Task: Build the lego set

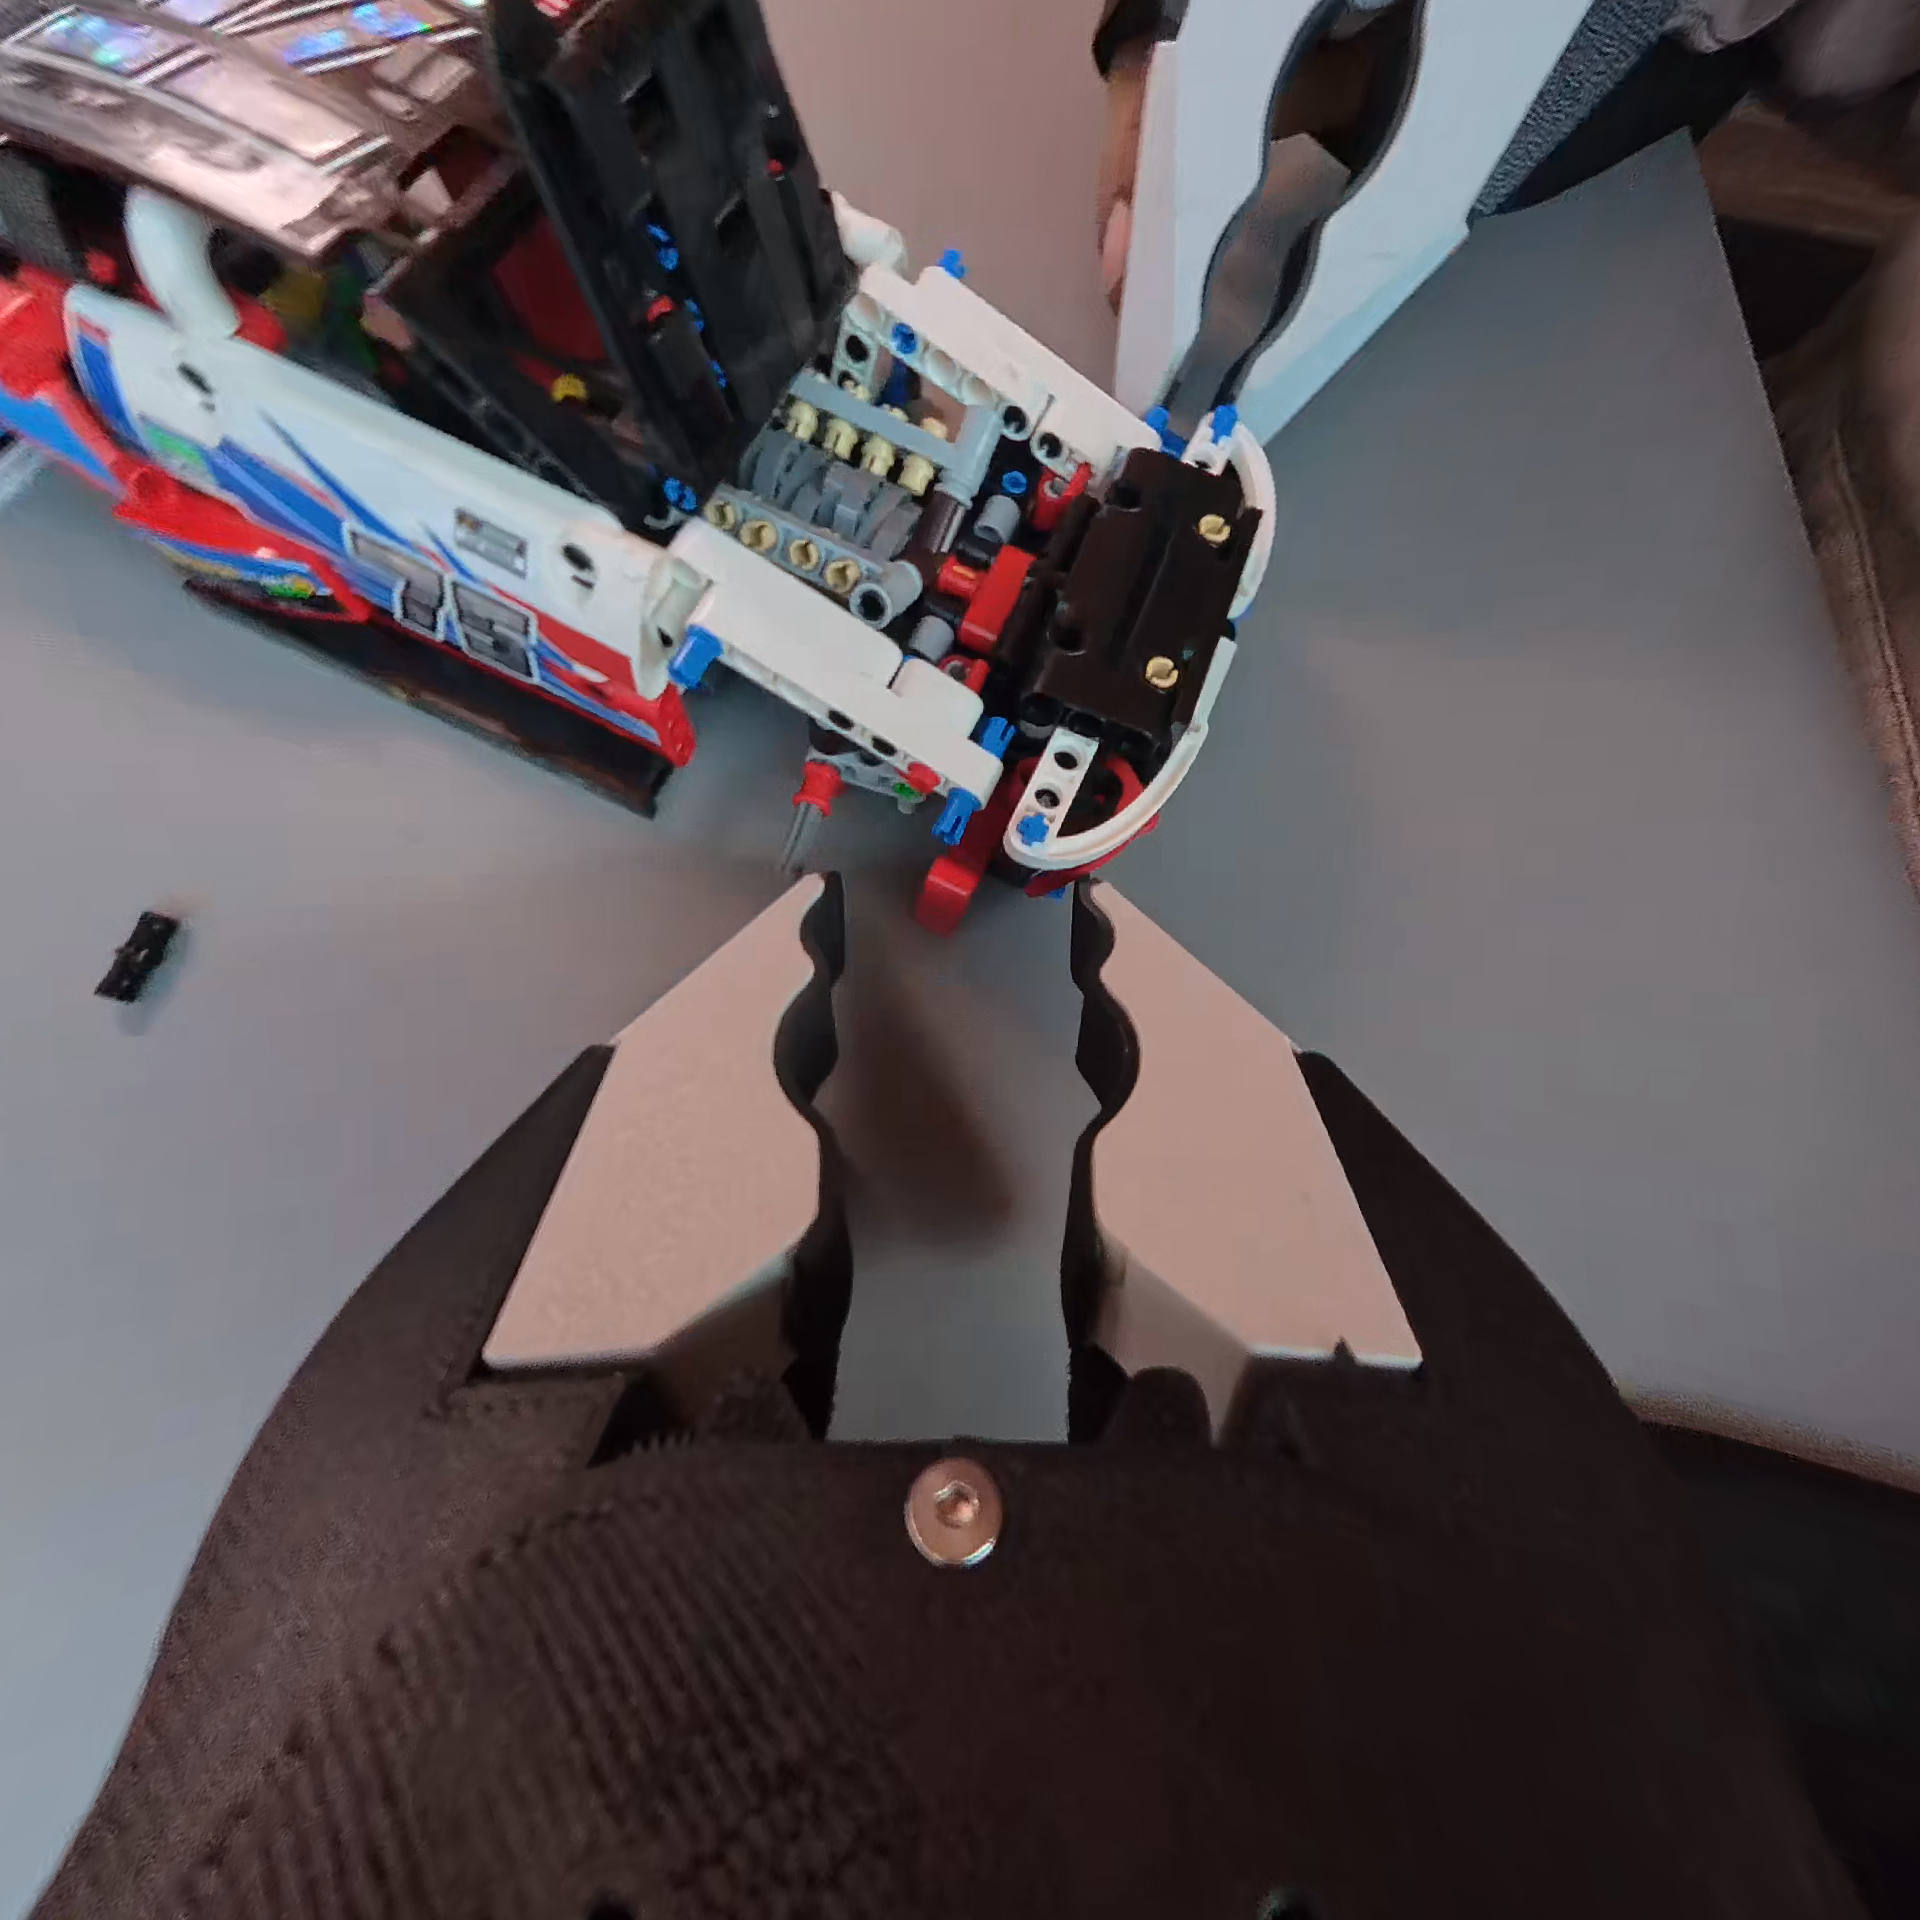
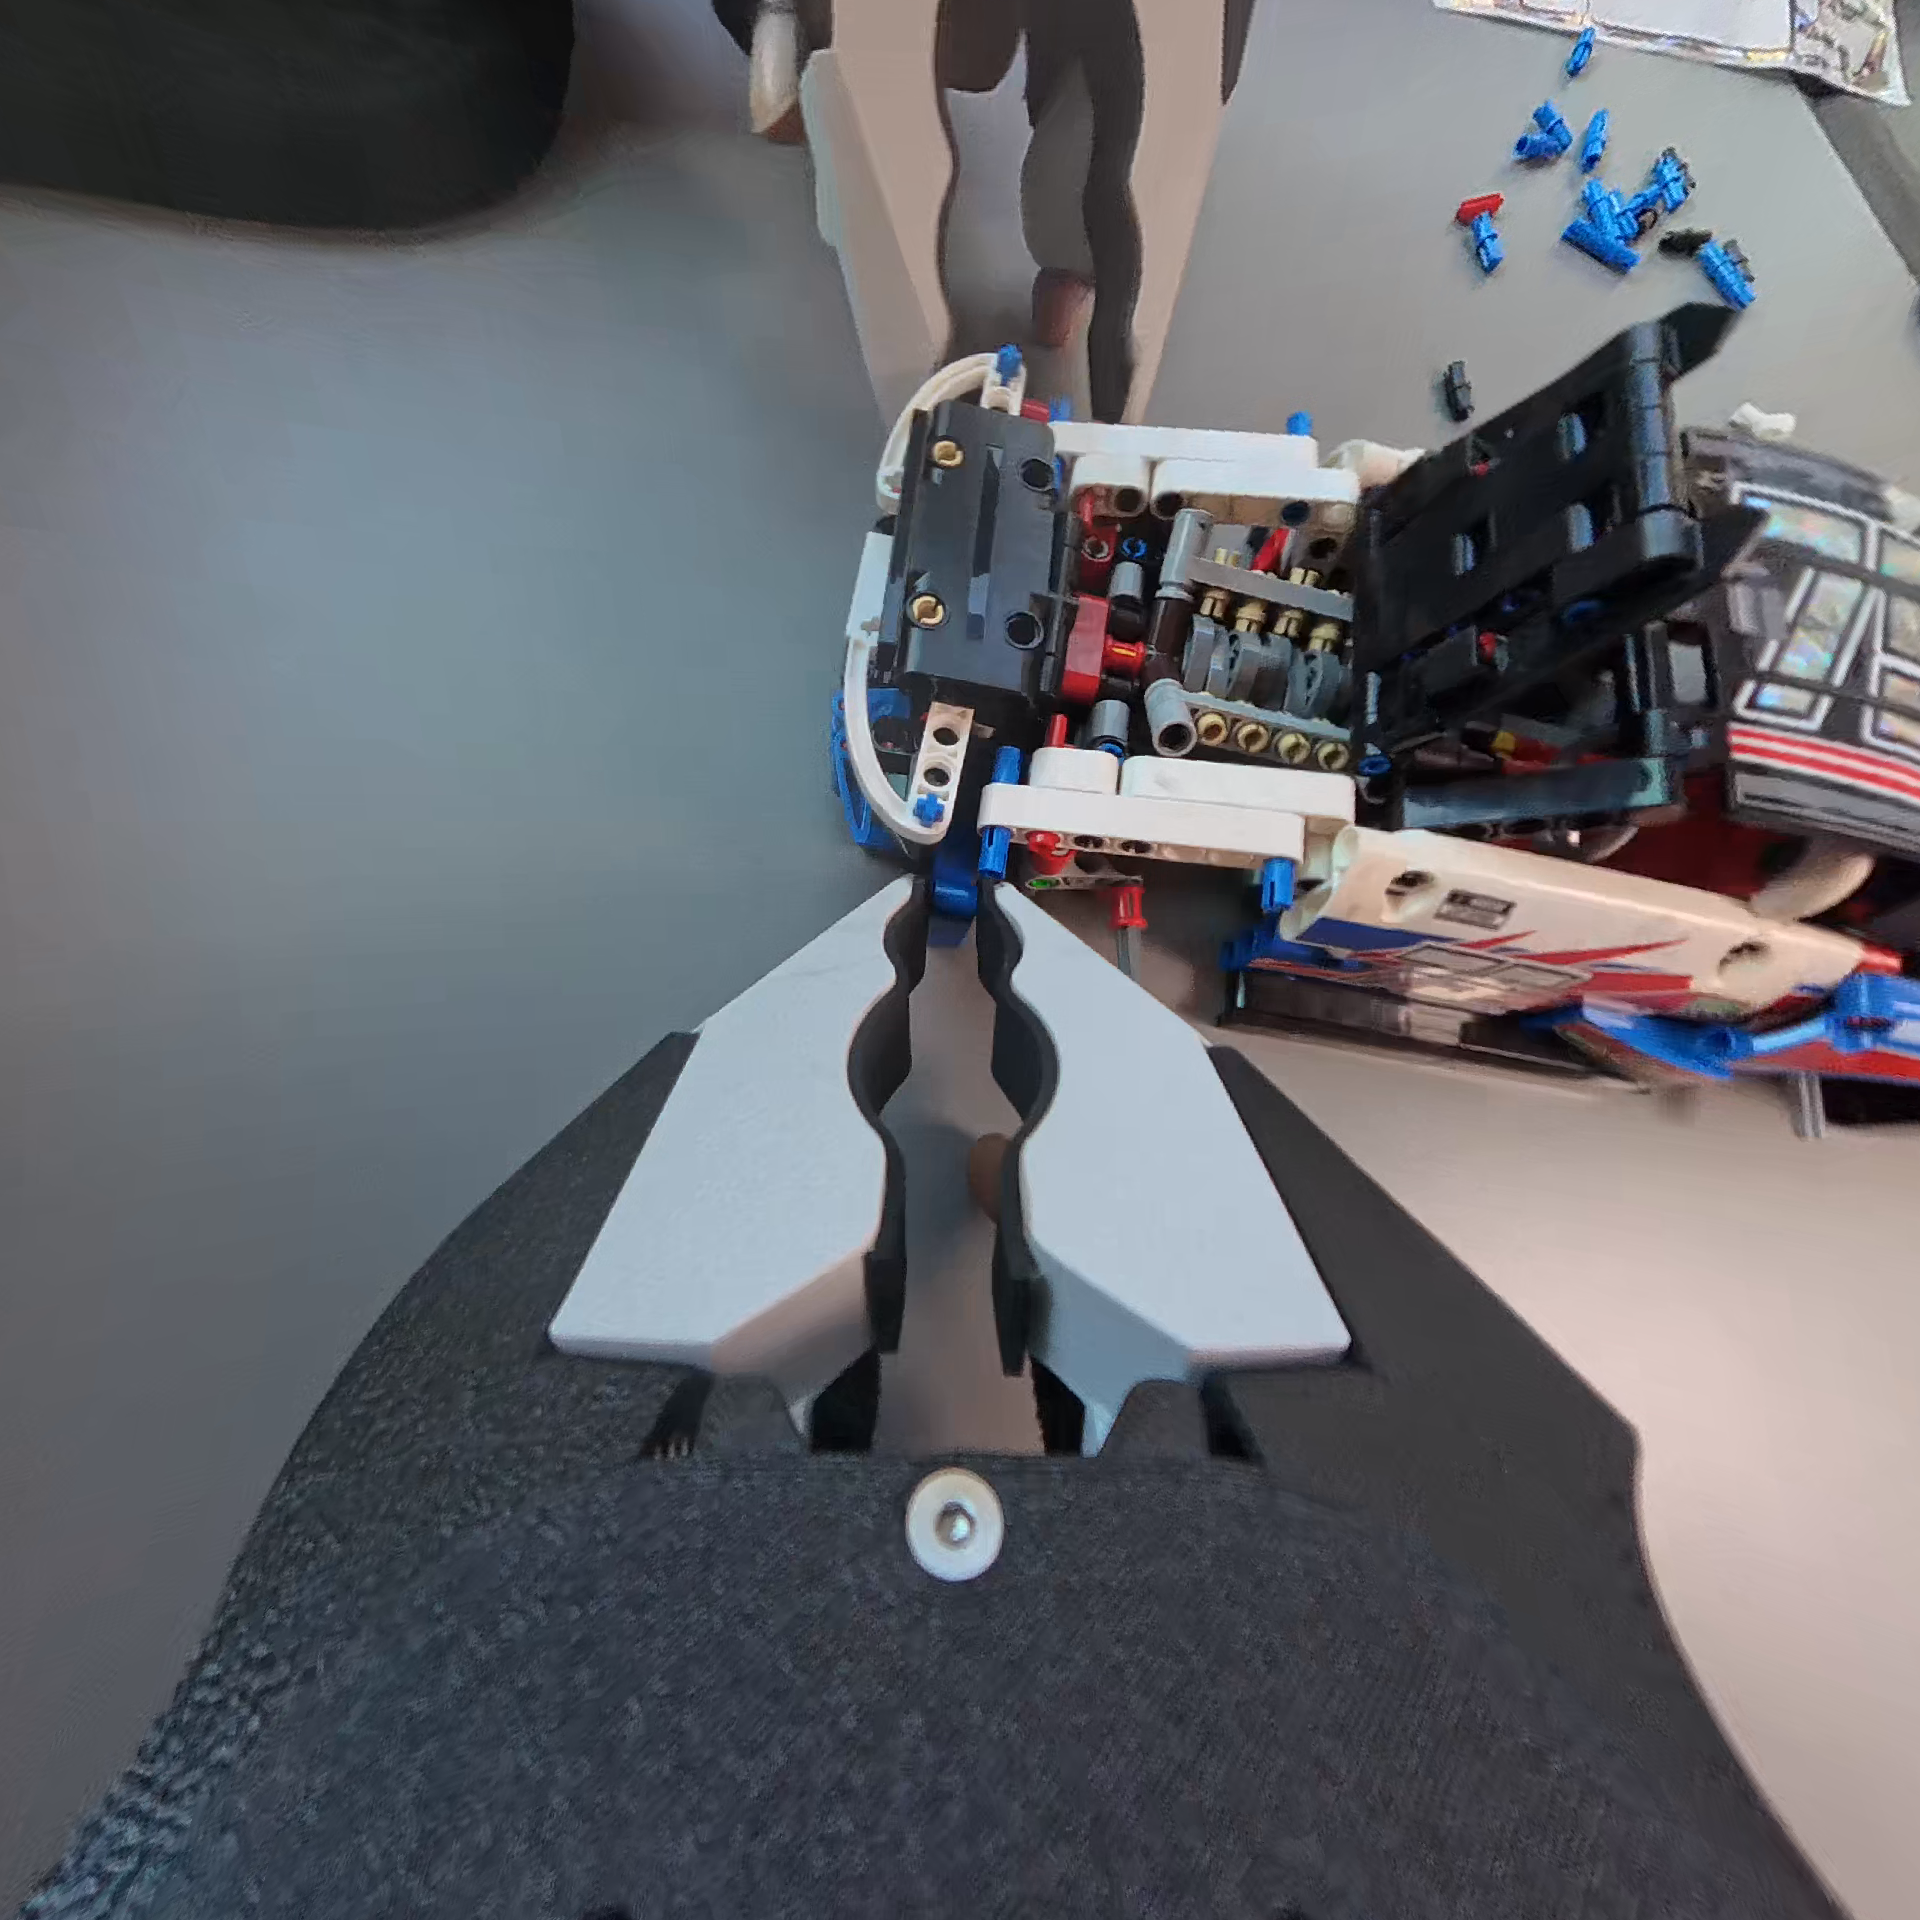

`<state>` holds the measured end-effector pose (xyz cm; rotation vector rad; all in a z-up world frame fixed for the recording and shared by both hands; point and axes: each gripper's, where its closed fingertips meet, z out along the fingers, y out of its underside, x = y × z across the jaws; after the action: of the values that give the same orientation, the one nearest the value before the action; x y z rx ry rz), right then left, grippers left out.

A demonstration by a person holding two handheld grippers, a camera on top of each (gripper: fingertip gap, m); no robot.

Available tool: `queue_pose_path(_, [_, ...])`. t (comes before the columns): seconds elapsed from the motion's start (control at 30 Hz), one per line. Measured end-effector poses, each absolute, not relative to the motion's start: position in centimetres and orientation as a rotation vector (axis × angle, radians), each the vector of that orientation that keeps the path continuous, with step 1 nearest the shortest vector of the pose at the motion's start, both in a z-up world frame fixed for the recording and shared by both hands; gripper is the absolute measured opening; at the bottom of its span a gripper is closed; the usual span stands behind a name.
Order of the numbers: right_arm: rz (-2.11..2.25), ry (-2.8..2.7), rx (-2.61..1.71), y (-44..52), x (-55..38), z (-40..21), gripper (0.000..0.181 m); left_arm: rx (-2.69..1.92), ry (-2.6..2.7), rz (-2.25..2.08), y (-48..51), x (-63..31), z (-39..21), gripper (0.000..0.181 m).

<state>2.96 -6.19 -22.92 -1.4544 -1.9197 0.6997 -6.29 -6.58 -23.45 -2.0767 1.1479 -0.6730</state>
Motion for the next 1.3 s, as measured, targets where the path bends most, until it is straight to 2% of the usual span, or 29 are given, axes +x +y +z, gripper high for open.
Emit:
queue_pose_path(0.03, [0.700,-1.918,-1.452,-6.5,2.7,-22.9,0.006,-2.080,1.122,-0.661,-6.3,-6.8,-23.4,0.041])
queue_pose_path(0.17, [0.686,-1.915,-1.433,-7.6,1.6,-22.9,0.007,-2.097,0.978,-0.561,-4.9,-8.5,-23.4,0.038])
queue_pose_path(0.23, [0.689,-1.912,-1.430,-8.0,1.0,-22.9,0.007,-2.109,0.888,-0.433,-3.7,-9.7,-23.5,0.025])
queue_pose_path(0.5, [0.658,-1.887,-1.409,-8.4,-0.1,-22.9,0.008,-2.116,0.734,-0.374,-4.6,-11.2,-22.2,0.034])
queue_pose_path(0.83, [0.674,-1.874,-1.423,-8.6,-0.8,-22.9,0.008,-2.163,0.794,-0.479,-7.9,-7.0,-23.5,0.069])
queue_pose_path(1.3, [0.651,-1.832,-1.397,-8.0,-2.5,-22.9,0.008,-2.110,0.831,-0.434,-5.8,-8.2,-23.5,0.058])
